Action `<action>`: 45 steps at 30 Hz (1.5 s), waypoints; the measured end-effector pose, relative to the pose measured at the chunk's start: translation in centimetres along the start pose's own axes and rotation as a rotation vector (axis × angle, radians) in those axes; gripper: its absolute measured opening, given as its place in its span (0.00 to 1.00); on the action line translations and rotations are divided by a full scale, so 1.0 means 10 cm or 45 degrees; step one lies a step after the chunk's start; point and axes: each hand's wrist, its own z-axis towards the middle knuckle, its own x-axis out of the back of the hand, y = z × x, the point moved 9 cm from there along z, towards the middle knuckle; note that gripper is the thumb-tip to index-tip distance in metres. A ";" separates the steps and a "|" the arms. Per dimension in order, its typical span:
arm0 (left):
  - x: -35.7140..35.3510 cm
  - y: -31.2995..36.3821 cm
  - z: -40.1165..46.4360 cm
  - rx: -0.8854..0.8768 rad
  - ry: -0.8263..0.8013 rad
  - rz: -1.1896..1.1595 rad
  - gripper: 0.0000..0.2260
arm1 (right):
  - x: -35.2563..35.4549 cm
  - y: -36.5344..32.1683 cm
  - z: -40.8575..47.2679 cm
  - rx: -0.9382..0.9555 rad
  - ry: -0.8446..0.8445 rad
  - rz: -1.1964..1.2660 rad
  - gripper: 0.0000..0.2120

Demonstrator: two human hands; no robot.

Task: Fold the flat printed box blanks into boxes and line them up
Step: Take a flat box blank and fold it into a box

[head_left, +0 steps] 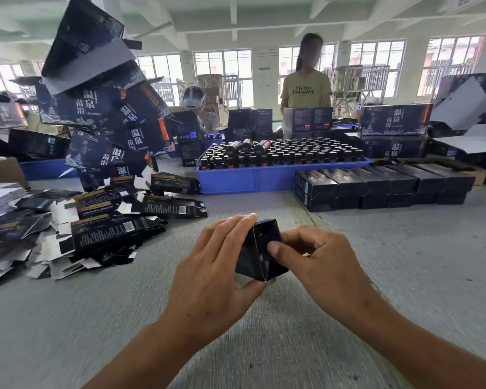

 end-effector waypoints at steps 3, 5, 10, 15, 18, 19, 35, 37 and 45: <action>0.00 -0.02 -0.01 0.009 -0.003 -0.007 0.41 | -0.02 -0.02 -0.01 0.008 -0.040 -0.010 0.07; 0.00 -0.03 -0.01 0.009 0.000 -0.016 0.41 | -0.03 -0.02 0.00 0.005 -0.064 -0.015 0.09; -0.01 -0.04 -0.01 0.017 -0.007 -0.032 0.41 | -0.04 -0.03 0.00 -0.001 -0.083 -0.023 0.11; 0.02 -0.02 0.00 -0.003 -0.002 -0.025 0.39 | -0.04 -0.04 -0.01 0.005 -0.081 -0.065 0.09; 0.02 0.05 0.01 -0.059 0.012 0.029 0.38 | -0.01 -0.10 -0.04 0.085 0.022 -0.235 0.05; 0.02 0.05 0.01 -0.060 0.017 0.030 0.38 | 0.00 -0.12 -0.05 0.104 0.045 -0.275 0.05; 0.01 0.01 0.01 -0.083 -0.004 -0.001 0.37 | -0.07 -0.02 -0.02 -0.003 -0.174 0.002 0.25; -0.08 0.10 -0.02 -0.227 -0.082 0.037 0.36 | -0.11 0.00 -0.03 -0.031 -0.193 -0.007 0.36; 0.06 -0.19 0.01 0.151 0.087 -0.150 0.31 | -0.09 0.32 0.07 -0.356 -0.155 0.387 0.27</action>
